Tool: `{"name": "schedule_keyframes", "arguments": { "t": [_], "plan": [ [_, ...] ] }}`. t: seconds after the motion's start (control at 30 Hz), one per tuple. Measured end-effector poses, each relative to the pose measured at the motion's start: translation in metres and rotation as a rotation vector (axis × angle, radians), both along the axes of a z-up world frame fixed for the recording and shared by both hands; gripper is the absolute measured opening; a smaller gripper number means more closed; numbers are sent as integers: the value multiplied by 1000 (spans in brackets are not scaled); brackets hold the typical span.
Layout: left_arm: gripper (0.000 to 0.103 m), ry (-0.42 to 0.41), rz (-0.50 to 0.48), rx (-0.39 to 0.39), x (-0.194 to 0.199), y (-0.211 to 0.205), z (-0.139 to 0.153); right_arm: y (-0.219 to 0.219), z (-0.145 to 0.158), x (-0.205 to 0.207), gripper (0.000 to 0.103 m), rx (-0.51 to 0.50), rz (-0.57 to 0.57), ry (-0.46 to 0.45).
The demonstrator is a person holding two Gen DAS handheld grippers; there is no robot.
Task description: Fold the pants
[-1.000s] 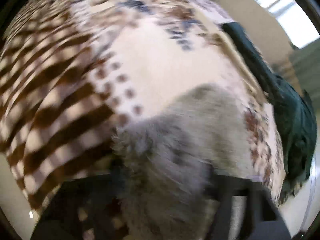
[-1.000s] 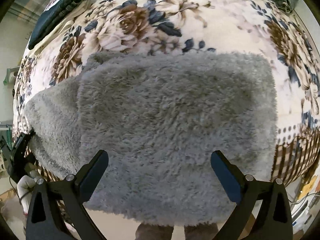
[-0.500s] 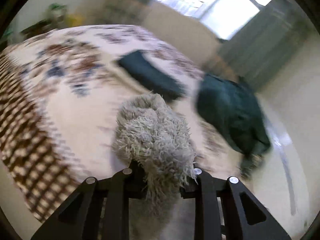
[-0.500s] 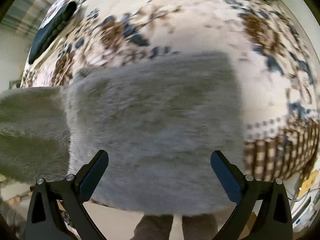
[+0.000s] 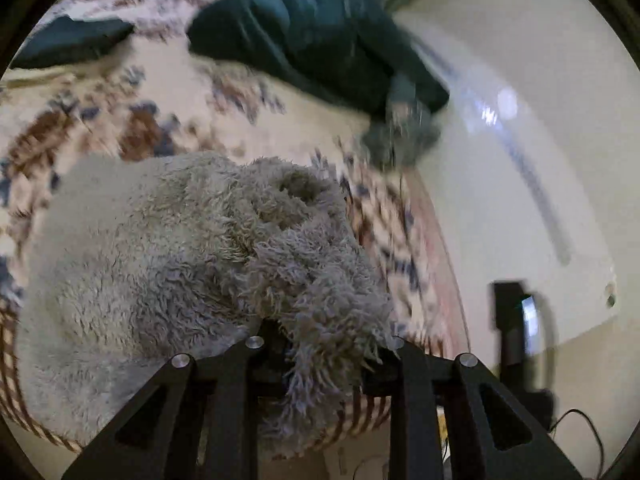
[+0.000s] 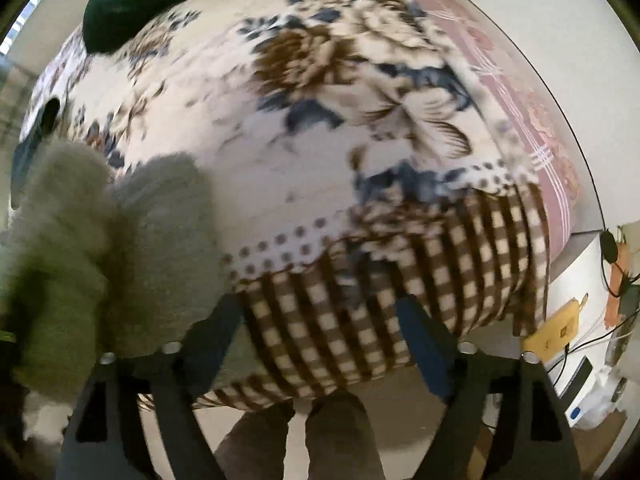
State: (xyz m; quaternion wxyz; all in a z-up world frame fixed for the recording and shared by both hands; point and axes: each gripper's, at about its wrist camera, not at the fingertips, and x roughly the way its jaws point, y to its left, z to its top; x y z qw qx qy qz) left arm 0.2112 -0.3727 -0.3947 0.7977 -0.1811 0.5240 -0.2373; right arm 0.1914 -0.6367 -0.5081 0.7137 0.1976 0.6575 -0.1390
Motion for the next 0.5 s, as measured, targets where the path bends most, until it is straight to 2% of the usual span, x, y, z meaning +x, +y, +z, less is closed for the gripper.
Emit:
{"name": "schedule_keyframes", "arguments": {
  "t": [0.03, 0.1, 0.17, 0.23, 0.33, 0.4, 0.5],
  "plan": [
    [27, 46, -23, 40, 1, -12, -6, -9, -1, -3, 97, 22, -16, -8],
    [41, 80, -65, 61, 0, -22, -10, -19, -1, -7, 99, 76, -44, -40],
    [81, 72, -108, 53, -3, -26, -4, -20, 1, -7, 99, 144, -64, -82],
    [83, 41, -120, 59, -6, -18, 10, -12, 1, -1, 100, 223, -68, -124],
    [83, -10, -87, 82, -10, 9, 29, 9, -7, 17, 103, 355, -48, -172],
    [83, -41, -27, 142, -3, 41, 37, 32, -20, 31, 103, 435, -5, -178],
    [83, -37, 73, 234, 18, 95, 32, 61, -47, 54, 103, 472, 45, -169]
  ]
}}
